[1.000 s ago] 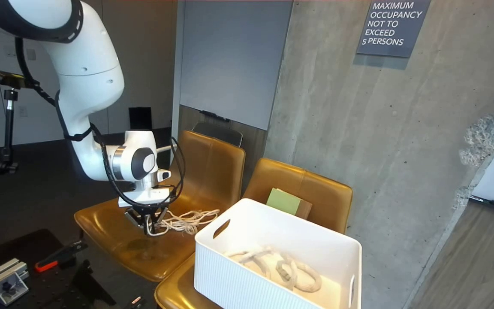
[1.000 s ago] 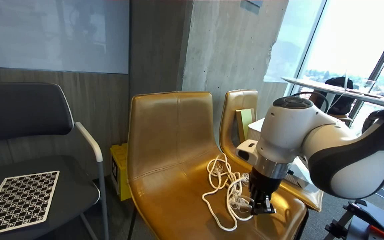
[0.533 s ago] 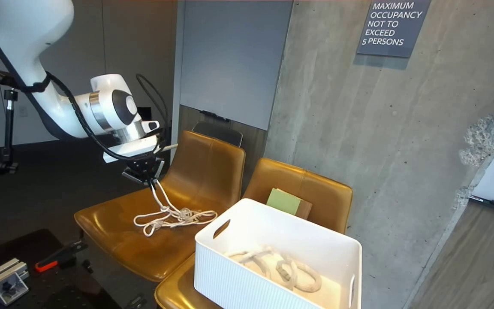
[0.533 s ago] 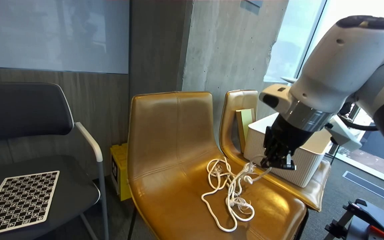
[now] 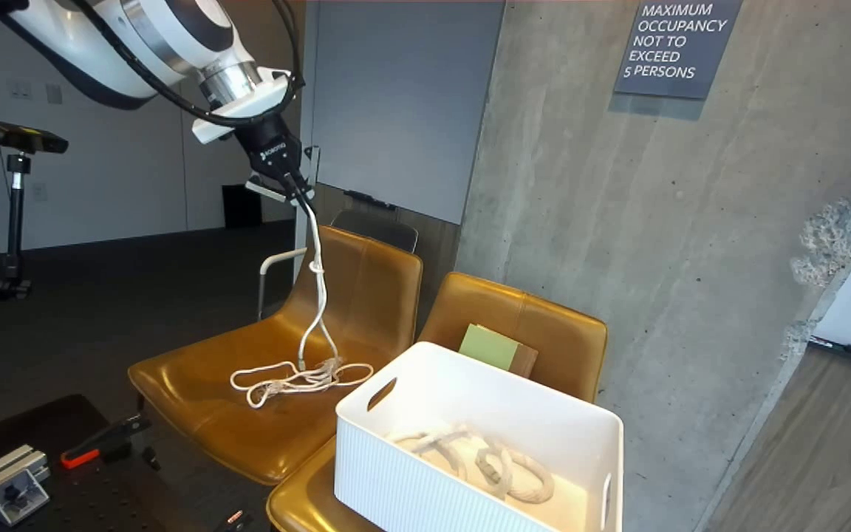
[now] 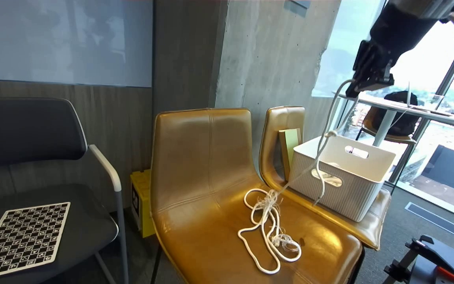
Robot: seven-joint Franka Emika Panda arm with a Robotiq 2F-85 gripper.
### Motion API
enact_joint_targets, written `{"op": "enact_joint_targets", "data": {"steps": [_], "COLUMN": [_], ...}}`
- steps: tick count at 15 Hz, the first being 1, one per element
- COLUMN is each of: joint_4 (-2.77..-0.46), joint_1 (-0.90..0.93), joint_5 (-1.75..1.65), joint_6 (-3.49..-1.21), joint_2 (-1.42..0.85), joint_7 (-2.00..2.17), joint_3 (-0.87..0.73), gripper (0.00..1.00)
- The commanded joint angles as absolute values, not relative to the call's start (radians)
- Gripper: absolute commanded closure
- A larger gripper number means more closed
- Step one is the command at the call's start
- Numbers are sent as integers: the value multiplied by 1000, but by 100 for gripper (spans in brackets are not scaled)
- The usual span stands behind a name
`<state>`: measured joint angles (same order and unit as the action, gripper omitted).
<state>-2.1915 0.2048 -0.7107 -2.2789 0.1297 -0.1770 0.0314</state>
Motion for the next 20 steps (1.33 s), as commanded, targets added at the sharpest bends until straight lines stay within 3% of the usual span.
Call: {"op": "enact_joint_targets", "data": {"steps": [1, 13, 20], "joint_4": [-2028, -1333, -984], "joint_1": [142, -25, -148], "joint_5": [-676, -522, -329], "joint_6": [-2143, -1915, -1827], "joint_2": [165, 66, -113], "joint_7": [-307, -674, -933], "joint_3": [44, -70, -180], "gripper": [99, 99, 99]}}
